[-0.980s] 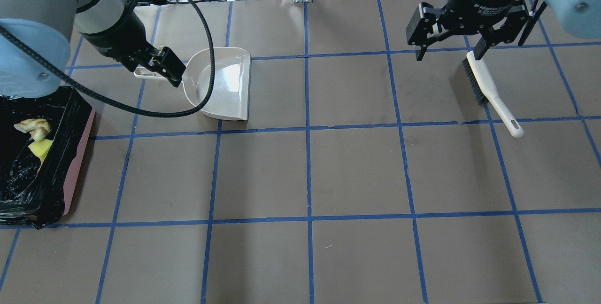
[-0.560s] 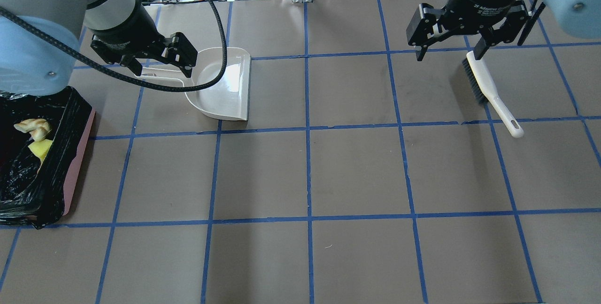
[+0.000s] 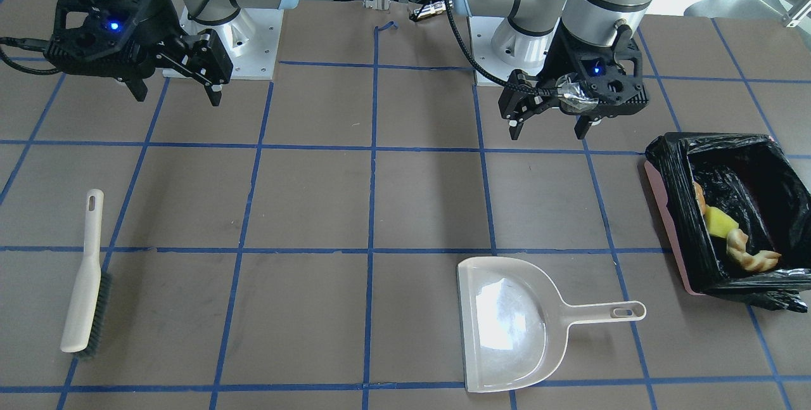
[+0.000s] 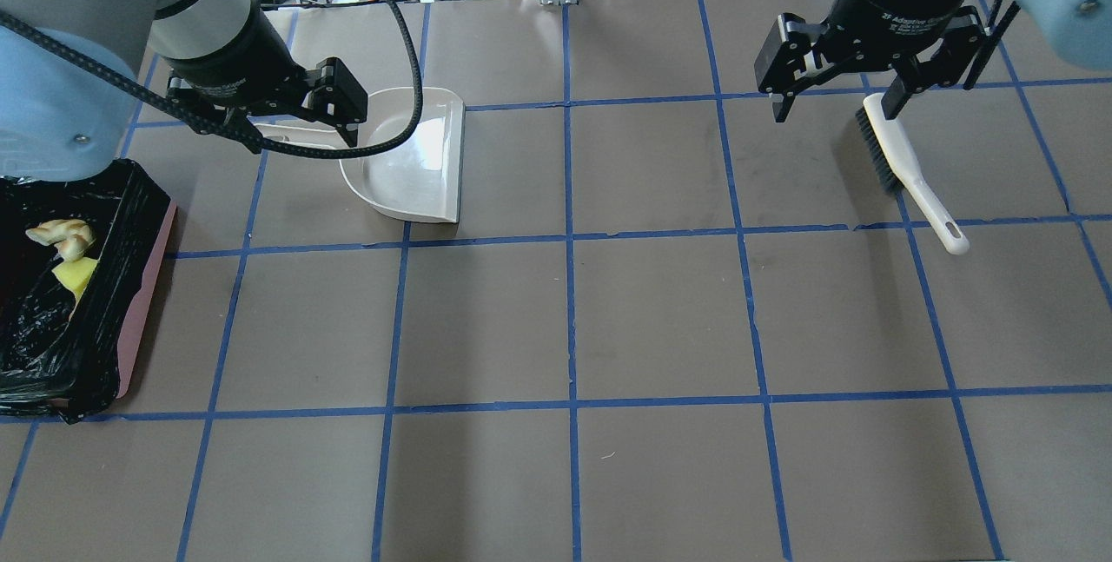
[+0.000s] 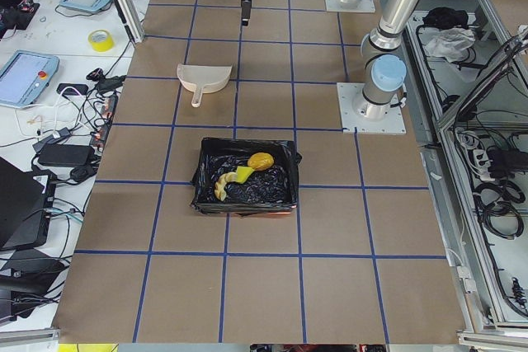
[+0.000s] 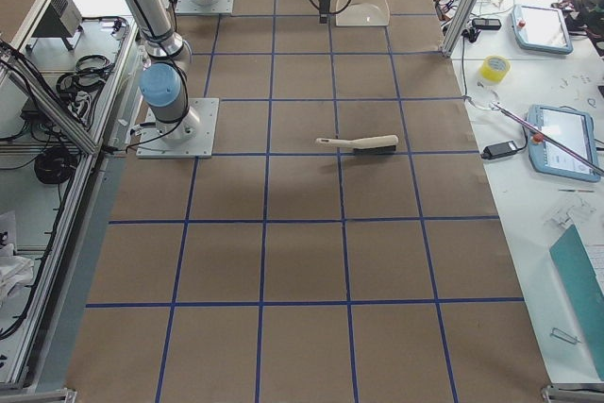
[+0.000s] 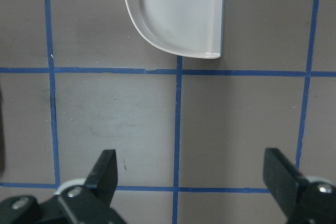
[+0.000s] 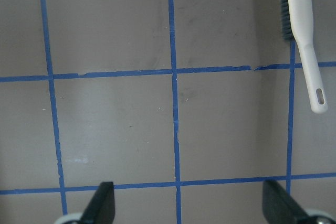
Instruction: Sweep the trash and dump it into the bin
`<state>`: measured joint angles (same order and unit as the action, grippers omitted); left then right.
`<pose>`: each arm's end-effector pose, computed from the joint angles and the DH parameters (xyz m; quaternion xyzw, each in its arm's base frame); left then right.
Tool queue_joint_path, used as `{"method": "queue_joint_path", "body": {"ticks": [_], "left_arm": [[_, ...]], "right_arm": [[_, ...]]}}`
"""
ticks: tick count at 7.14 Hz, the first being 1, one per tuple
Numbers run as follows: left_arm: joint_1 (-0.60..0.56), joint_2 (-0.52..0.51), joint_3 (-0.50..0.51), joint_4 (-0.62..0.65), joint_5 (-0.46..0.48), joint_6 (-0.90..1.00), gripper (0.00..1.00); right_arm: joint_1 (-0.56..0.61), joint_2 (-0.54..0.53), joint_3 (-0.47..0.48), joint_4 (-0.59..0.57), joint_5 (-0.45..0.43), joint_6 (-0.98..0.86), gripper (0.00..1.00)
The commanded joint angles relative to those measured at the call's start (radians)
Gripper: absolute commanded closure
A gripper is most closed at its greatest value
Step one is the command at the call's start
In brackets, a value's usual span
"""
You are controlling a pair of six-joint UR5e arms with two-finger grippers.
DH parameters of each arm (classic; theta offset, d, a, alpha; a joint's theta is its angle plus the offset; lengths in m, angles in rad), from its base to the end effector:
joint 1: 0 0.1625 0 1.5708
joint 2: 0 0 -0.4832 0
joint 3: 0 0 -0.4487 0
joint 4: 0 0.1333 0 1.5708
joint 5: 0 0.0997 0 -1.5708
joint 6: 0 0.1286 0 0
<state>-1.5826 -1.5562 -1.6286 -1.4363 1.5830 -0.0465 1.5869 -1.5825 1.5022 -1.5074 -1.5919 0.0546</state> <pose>-0.1382 -0.5506 0.5073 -0.0176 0.9988 -0.0458 0.0048 0.1393 -0.5413 0.5548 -0.0193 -0.9997 0.0088 0.0102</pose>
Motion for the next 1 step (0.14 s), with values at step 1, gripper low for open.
{"method": "queue_joint_path", "body": {"ticks": [1], "left_arm": [[0.001,0.005,-0.002,-0.006,0.005,0.001,0.0]], "right_arm": [[0.001,0.004,-0.004,0.006,0.0,0.001,0.0]]}}
